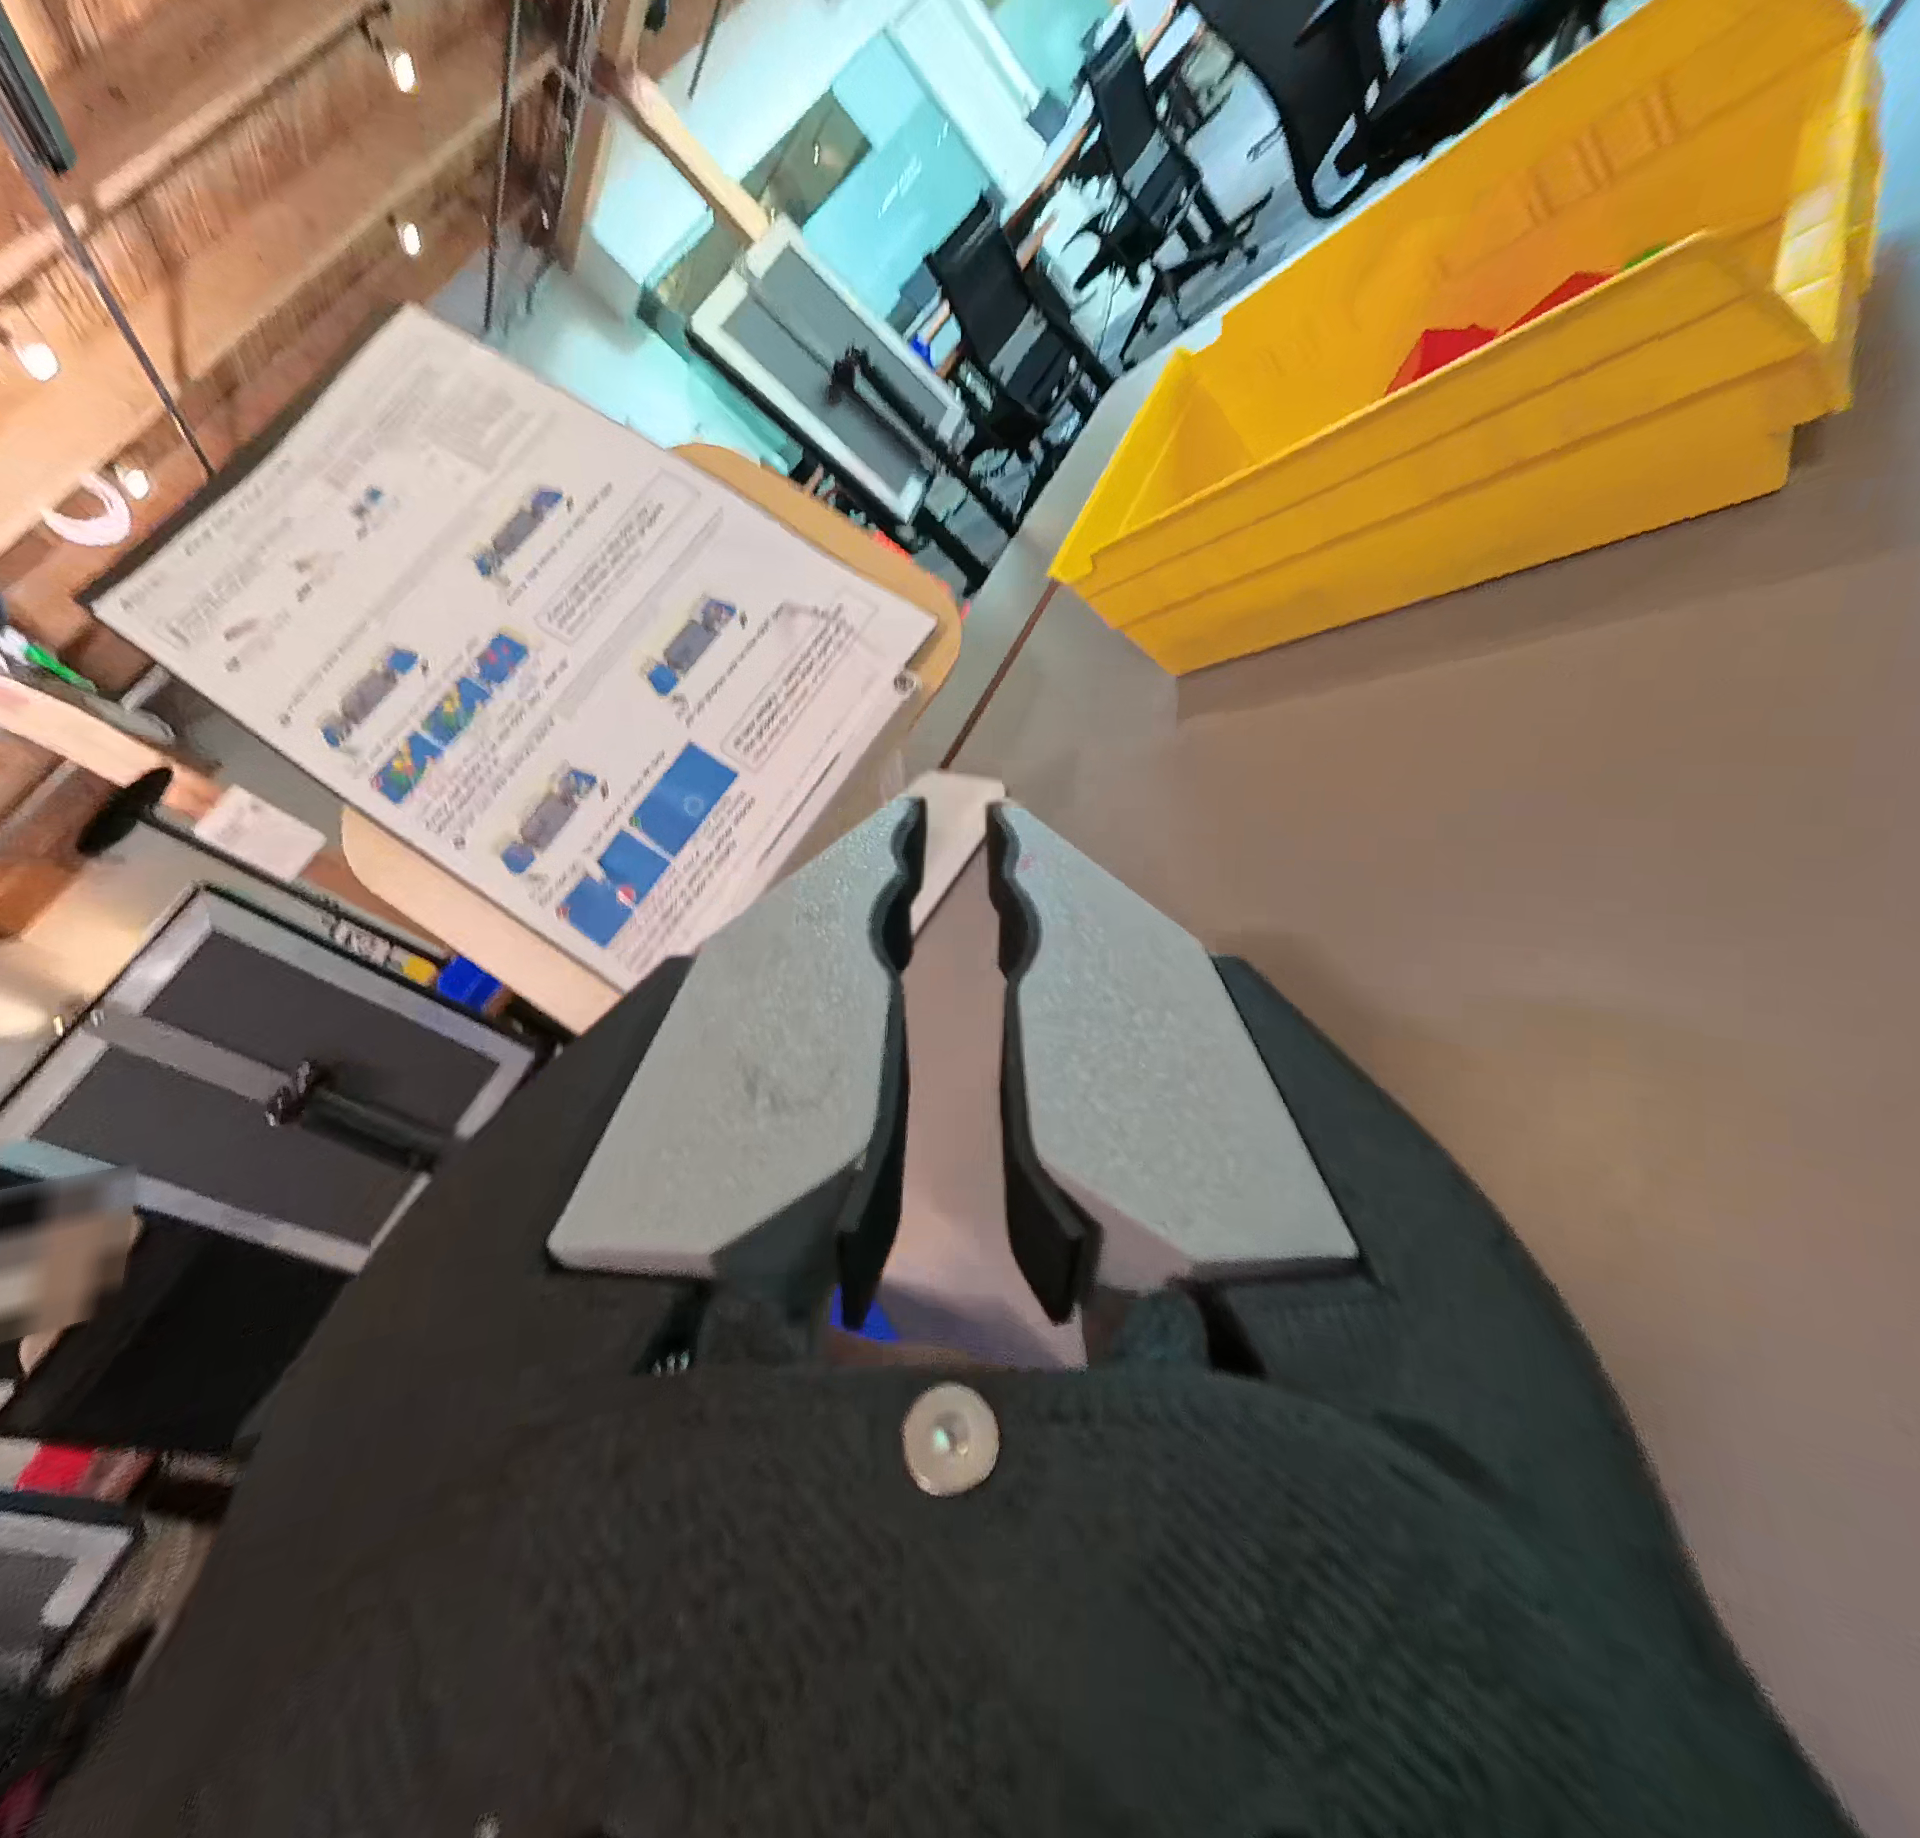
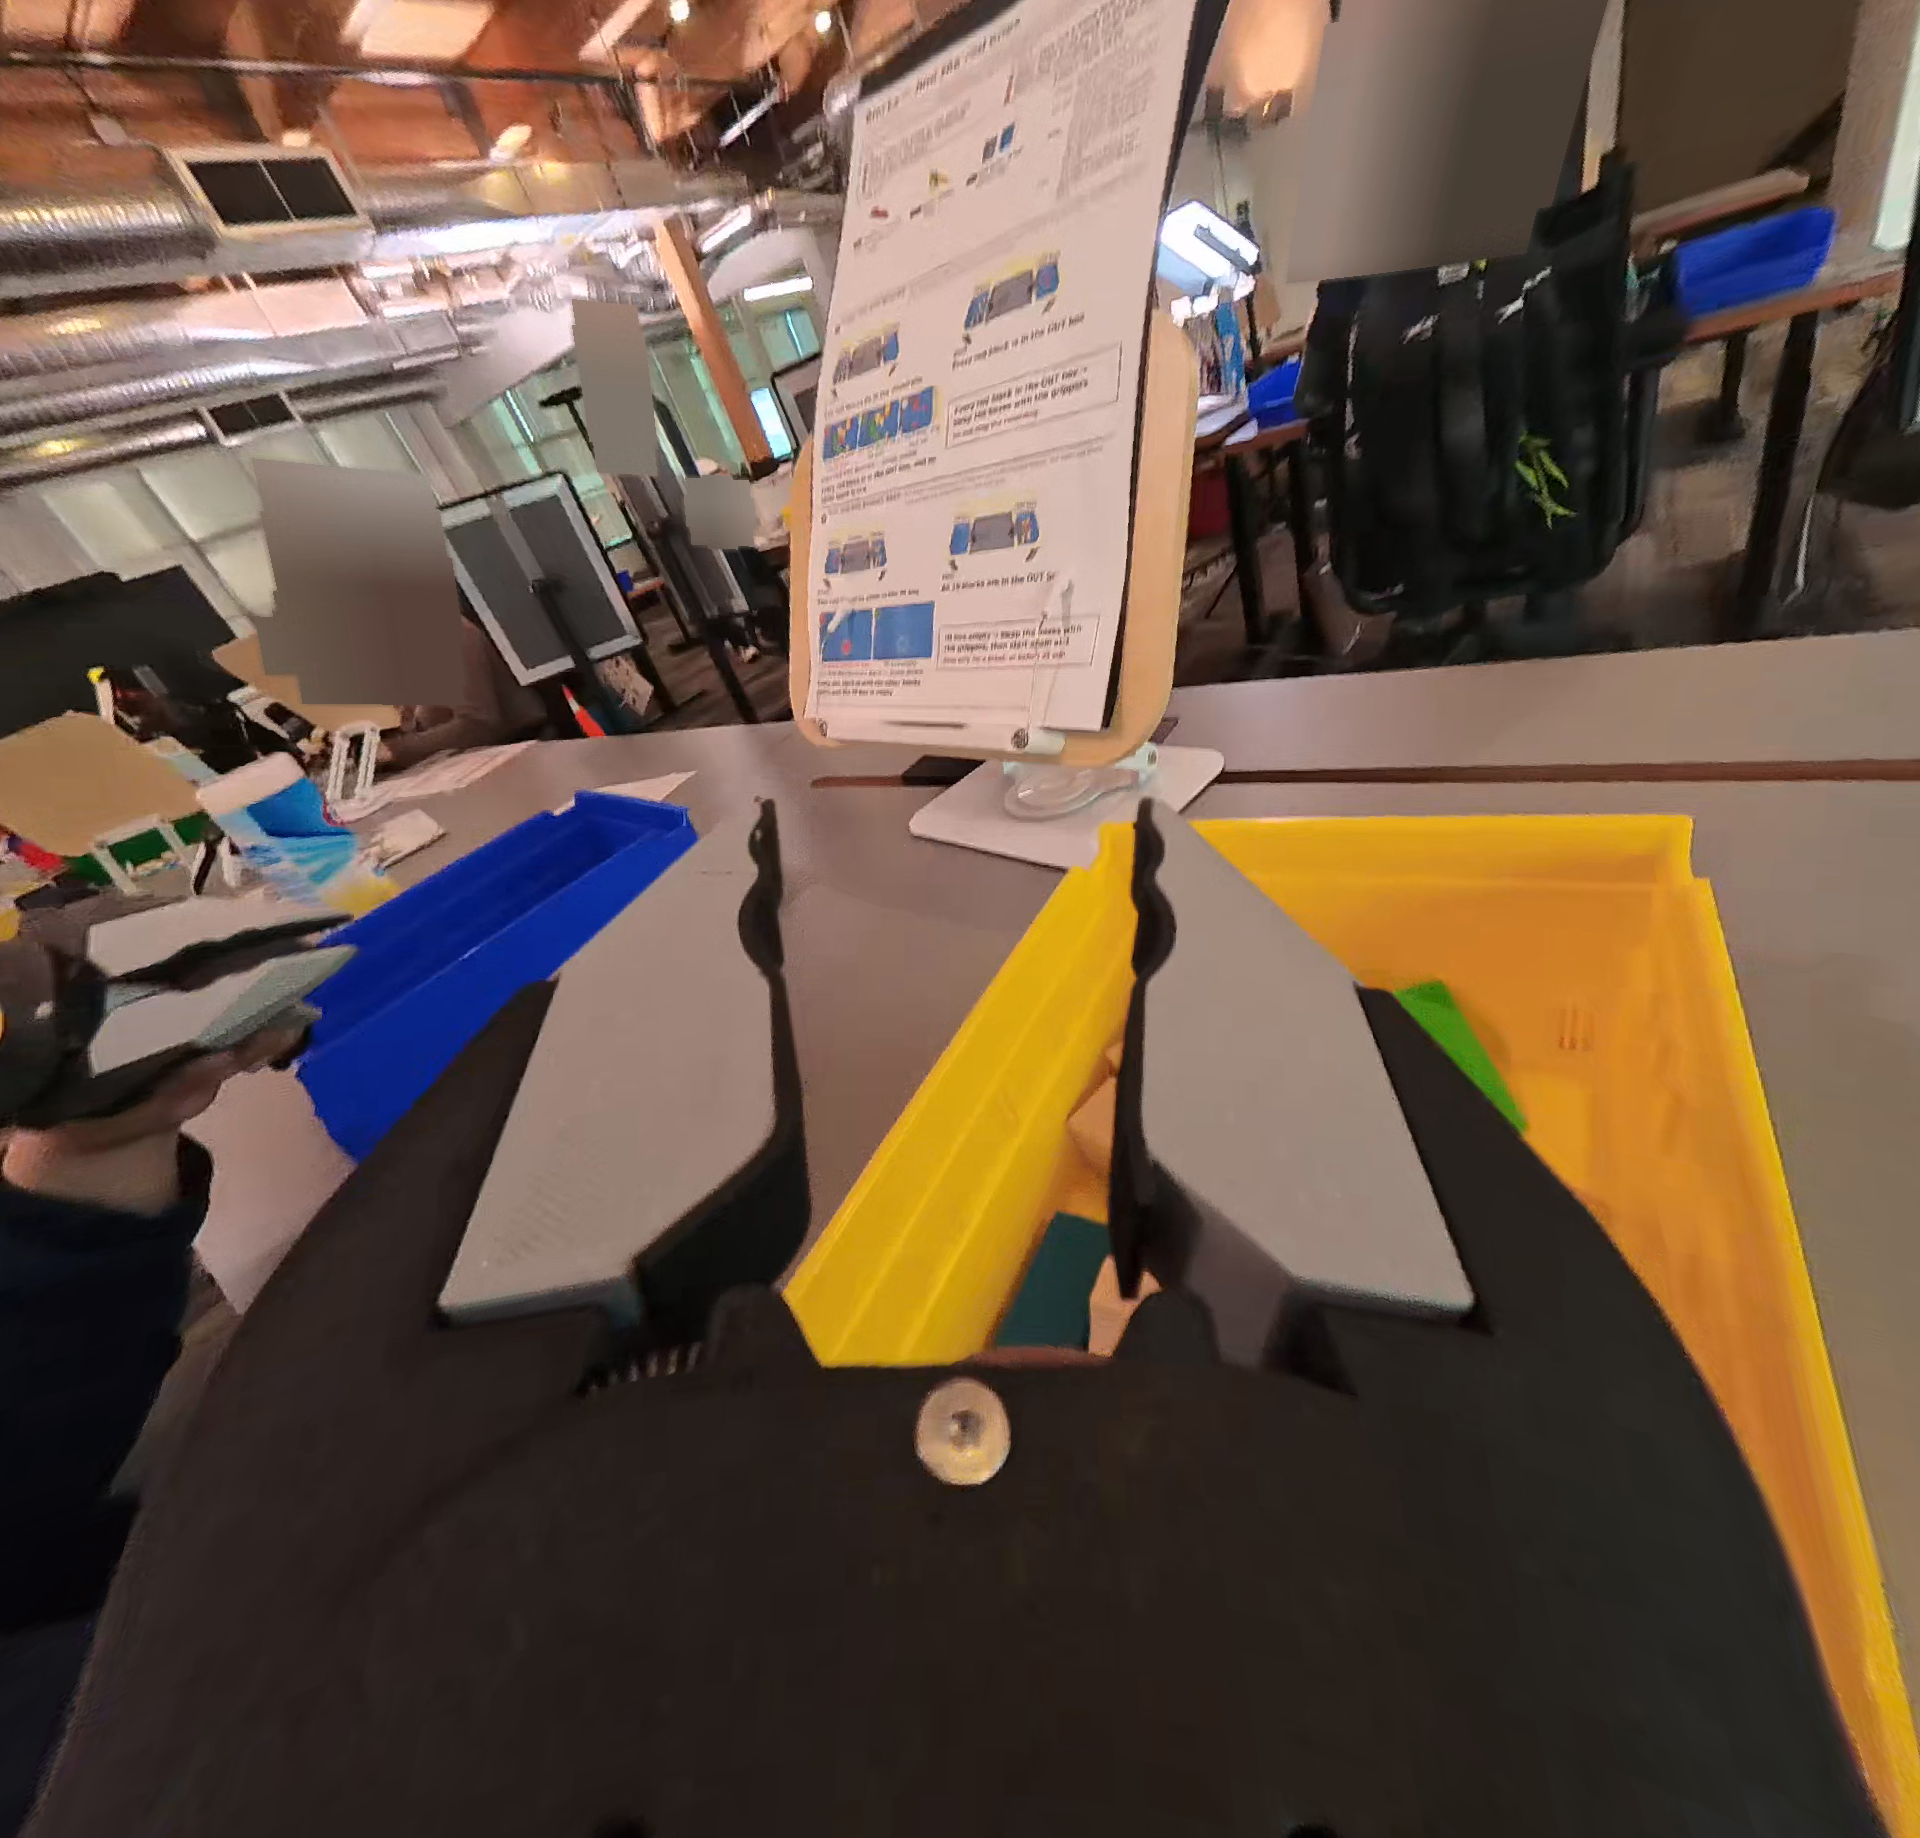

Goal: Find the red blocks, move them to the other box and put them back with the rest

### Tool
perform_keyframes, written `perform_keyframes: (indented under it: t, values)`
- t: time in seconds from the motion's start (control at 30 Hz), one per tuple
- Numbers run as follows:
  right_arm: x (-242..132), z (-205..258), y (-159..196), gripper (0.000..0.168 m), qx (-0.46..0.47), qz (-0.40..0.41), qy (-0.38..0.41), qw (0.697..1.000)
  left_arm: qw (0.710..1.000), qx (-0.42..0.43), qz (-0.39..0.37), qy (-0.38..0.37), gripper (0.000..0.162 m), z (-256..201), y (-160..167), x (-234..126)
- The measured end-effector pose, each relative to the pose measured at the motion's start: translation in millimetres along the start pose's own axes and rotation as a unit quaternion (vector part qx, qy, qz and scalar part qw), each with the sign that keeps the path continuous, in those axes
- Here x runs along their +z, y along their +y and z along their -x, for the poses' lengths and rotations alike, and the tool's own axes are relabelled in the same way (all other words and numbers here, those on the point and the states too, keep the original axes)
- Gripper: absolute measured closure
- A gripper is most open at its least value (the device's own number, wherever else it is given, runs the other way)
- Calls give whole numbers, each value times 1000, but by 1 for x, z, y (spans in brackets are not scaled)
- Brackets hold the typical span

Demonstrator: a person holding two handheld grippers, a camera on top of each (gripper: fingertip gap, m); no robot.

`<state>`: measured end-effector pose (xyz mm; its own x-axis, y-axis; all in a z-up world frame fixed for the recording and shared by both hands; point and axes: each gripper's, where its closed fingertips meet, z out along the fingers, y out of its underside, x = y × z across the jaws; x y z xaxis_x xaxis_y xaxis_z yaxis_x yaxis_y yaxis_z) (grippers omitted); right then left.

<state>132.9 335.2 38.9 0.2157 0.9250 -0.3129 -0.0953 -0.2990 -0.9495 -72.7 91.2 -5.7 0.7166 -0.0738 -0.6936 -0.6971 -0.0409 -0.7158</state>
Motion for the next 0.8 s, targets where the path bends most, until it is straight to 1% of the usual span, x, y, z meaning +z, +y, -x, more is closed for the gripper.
perform_keyframes:
  t: [0.07,0.2,0.23,0.3,0.4,0.5,0.57,0.7,0.8]
  values:
    - [-4,9,3,101,-17,24,-1,1000,999,-32,33,-1,144,6,12,-2]
    - [-2,40,18,98,-62,76,-15,995,983,-167,78,-2,124,19,37,-18]
    - [1,46,25,98,-74,95,-15,993,977,-193,89,-11,121,21,47,-25]
    - [5,52,41,94,-105,140,-1,985,968,-215,126,-38,115,23,73,-42]
    - [8,50,70,93,-138,196,35,970,952,-219,197,-78,103,20,112,-77]
    - [3,53,103,96,-146,235,44,960,942,-261,200,-72,104,5,121,-98]
    - [-7,51,125,96,-149,258,58,953,939,-252,218,-85,104,0,134,-105]
    - [-18,51,162,97,-128,272,70,951,936,-257,227,-80,107,-11,148,-88]
    - [-12,38,179,97,-144,281,105,943,933,-231,258,-95,125,-12,167,-73]
